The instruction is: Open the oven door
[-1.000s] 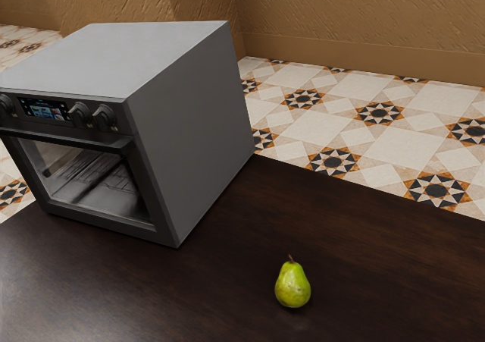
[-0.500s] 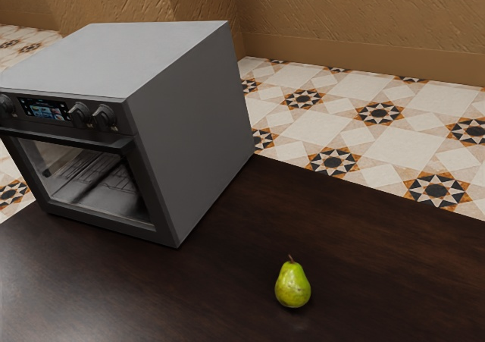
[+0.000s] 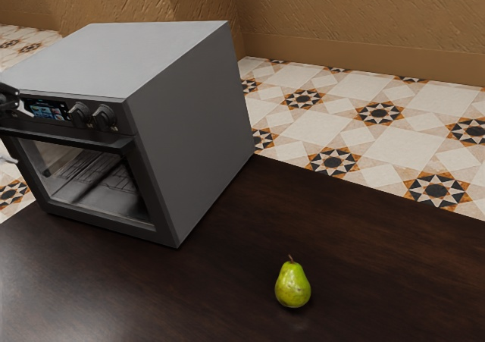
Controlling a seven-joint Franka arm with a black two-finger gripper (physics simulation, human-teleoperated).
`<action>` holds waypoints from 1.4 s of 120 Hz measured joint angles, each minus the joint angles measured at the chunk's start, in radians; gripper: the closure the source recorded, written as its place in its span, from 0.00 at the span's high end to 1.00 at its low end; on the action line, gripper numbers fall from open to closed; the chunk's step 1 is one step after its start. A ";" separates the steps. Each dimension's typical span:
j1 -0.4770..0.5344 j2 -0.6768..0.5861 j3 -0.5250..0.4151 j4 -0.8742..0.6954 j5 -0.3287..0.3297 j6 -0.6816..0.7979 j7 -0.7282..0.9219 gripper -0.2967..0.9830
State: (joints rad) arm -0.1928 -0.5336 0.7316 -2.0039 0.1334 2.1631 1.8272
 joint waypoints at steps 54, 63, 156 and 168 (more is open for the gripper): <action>-0.011 0.025 0.023 -0.002 -0.001 0.021 0.070 0.77; -0.011 0.025 0.027 -0.004 -0.001 0.021 0.077 0.77; 0.005 -0.010 0.053 -0.105 0.002 0.021 0.117 0.76; 0.366 -0.555 -0.200 -0.321 0.010 -0.111 0.122 0.62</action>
State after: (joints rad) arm 0.1728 -1.0890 0.5314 -2.3252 0.1436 2.0522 1.9496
